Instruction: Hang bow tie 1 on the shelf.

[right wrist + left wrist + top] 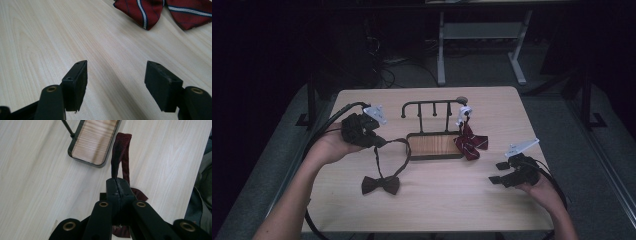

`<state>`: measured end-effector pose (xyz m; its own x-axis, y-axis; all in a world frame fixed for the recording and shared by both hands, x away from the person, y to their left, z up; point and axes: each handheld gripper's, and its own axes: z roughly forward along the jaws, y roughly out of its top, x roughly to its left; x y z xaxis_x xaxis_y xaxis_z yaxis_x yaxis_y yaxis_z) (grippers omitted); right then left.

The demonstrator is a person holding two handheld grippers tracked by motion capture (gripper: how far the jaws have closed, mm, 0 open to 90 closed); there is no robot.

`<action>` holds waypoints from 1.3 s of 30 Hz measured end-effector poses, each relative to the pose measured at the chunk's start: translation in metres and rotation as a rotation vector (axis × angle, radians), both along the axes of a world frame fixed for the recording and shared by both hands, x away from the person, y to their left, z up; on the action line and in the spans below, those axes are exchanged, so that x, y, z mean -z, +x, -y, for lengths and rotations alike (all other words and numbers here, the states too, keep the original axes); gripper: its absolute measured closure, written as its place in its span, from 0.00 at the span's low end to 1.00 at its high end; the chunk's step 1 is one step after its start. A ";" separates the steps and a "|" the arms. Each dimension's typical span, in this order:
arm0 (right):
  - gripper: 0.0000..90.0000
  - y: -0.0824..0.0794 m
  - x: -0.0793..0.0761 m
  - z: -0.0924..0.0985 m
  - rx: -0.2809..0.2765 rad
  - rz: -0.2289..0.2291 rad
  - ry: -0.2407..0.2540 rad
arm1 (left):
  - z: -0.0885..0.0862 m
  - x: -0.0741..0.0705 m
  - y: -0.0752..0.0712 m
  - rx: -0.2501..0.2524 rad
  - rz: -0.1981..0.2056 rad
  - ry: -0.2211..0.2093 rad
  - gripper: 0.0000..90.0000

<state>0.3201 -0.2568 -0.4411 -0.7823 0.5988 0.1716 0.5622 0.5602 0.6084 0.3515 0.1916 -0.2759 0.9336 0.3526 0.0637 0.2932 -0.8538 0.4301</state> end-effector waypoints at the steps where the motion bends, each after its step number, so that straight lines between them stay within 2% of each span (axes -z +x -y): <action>1: 0.39 0.000 0.000 0.000 0.000 0.001 0.001 | 0.000 -0.001 0.001 0.000 0.001 0.000 1.00; 14: 0.39 0.001 -0.001 0.004 0.012 -0.001 0.012 | 0.004 -0.004 0.009 0.000 -0.013 -0.001 1.00; 39: 0.39 0.000 -0.002 0.008 0.016 0.005 0.011 | 0.005 -0.014 0.018 -0.006 -0.002 0.001 1.00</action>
<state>0.3196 -0.2644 -0.4390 -0.7739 0.6089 0.1744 0.5676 0.5444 0.6176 0.3691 0.1861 -0.2620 0.9315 0.3585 0.0619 0.2997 -0.8526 0.4281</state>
